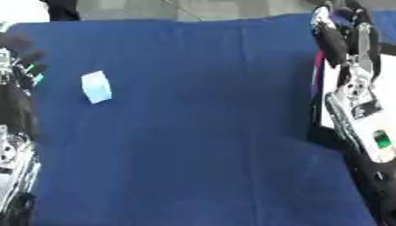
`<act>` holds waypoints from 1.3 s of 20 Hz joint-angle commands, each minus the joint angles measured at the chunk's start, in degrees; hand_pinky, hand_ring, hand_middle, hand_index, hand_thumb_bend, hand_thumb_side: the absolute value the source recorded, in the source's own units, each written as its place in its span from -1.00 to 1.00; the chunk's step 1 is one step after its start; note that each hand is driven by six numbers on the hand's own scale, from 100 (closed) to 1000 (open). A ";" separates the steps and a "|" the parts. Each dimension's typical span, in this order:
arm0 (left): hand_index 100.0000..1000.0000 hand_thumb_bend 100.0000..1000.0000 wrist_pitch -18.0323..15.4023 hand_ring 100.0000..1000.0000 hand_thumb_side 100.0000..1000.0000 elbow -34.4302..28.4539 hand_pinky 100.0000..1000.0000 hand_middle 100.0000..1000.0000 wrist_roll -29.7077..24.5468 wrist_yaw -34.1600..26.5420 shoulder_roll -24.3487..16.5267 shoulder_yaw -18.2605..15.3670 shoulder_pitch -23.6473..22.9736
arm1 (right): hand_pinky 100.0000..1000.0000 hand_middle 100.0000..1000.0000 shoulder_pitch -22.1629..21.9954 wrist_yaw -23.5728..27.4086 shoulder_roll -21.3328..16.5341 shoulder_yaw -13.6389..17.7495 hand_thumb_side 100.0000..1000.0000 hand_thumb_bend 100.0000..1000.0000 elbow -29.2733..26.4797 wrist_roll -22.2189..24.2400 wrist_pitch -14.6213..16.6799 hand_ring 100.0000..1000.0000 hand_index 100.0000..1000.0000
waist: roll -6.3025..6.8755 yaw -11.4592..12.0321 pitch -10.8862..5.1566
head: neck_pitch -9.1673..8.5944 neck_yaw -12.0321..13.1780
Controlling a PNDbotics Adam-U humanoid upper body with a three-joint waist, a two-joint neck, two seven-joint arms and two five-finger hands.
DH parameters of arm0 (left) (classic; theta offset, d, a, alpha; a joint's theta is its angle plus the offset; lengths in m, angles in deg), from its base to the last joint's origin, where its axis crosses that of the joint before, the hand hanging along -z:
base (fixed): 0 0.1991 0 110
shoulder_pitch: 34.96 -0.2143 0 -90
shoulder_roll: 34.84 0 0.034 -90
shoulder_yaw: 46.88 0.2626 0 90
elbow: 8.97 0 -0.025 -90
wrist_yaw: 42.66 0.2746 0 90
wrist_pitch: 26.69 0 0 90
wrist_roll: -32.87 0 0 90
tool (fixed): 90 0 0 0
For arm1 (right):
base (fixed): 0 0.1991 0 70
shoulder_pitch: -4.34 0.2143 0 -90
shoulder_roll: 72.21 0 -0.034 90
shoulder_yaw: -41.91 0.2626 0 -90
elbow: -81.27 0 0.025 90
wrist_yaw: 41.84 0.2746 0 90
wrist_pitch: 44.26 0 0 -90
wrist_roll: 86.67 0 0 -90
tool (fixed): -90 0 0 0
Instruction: Pick up the objects with one hand, pass them to the other hand, and then place them into the box on the other side of the table.
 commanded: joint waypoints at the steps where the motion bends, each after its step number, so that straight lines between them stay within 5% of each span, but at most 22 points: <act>1: 0.66 -0.72 -0.12 0.53 0.62 -0.95 0.64 0.52 -0.02 0.05 -1.10 -0.14 0.61 | 0.26 0.66 0.94 -0.23 -0.29 -0.01 0.00 -1.00 -0.62 -0.04 0.03 0.60 0.87 | 0.07 -0.01 -1.80 | -0.49 0.06; 11: 0.67 -0.73 0.55 0.54 0.59 -1.58 0.64 0.53 -0.07 0.55 -3.46 -0.66 1.69 | 0.26 0.66 0.91 -0.28 -0.77 0.56 0.00 -1.00 -0.74 -0.37 0.21 0.60 0.87 | 0.19 0.24 -1.45 | -1.06 1.18; 20: 0.68 -0.72 8.85 0.59 0.50 2.53 0.66 0.55 -3.19 0.94 -23.40 -0.21 6.01 | 0.27 0.66 1.90 -0.38 -3.64 0.15 -0.06 -1.00 -0.71 0.34 -1.14 0.60 0.86 | 0.47 0.35 -1.69 | -0.16 3.04; 26: 0.76 -0.69 14.57 0.66 0.48 11.37 0.69 0.59 -14.16 2.57 -33.64 2.17 11.50 | 0.28 0.66 3.94 -0.99 -5.27 -0.65 -0.10 -1.00 -0.46 1.87 -3.01 0.61 0.86 | 0.53 -0.42 -1.64 | 0.18 4.38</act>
